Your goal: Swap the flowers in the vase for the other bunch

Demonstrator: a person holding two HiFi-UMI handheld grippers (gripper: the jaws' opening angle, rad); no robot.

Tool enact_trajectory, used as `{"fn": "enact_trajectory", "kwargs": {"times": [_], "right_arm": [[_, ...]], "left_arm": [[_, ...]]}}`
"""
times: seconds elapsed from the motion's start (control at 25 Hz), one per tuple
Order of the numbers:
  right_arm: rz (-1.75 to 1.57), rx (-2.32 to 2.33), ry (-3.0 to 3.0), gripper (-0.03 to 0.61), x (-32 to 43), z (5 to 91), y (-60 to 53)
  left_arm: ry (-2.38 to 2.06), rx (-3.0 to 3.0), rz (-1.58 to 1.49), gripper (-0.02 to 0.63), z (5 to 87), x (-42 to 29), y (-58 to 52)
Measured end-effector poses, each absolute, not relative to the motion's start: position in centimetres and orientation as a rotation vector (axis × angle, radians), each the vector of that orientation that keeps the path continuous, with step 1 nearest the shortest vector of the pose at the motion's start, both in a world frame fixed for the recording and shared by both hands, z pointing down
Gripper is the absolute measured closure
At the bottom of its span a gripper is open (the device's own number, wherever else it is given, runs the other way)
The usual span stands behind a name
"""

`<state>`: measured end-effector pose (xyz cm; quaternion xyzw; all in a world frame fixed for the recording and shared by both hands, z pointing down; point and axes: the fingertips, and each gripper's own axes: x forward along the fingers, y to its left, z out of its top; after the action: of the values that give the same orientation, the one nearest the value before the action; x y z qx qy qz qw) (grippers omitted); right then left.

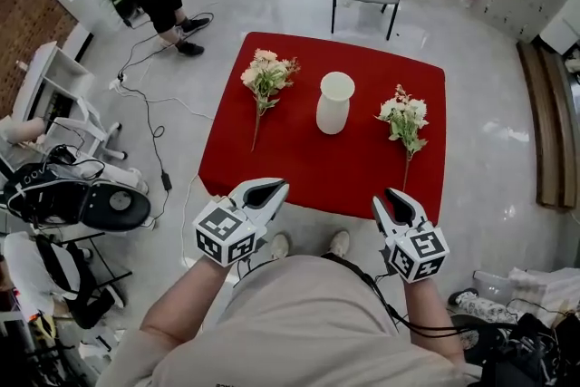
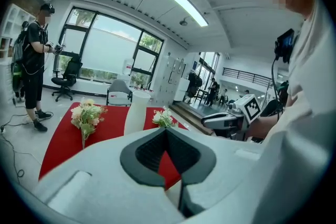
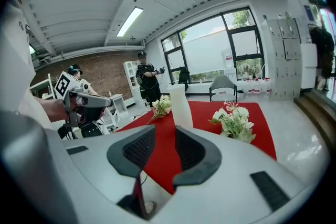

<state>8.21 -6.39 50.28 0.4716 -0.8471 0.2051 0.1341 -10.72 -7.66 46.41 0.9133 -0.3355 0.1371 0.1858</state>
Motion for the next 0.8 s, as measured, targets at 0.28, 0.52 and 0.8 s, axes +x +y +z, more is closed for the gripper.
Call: {"fn": "enact_trajectory", "kwargs": {"times": [0.28,0.52,0.8], "right_arm": [[0.584,1.400,-2.426,0.454,4.0,50.1,-5.1],[0.605,1.453,-2.383,0.454,1.3,50.7,-3.4],[0.658,1.590,-2.285,0.454,1.1,51.5,0.0]], "left_arm": [[-0.908,2.593,0.396,0.607,46.7,-14.7,-6.4],[-0.801,2.632,0.420,0.607,47.3,-15.9,-5.3],[-0.585,2.665,0.413,0.606,48.4,-13.2,-4.2]]}}
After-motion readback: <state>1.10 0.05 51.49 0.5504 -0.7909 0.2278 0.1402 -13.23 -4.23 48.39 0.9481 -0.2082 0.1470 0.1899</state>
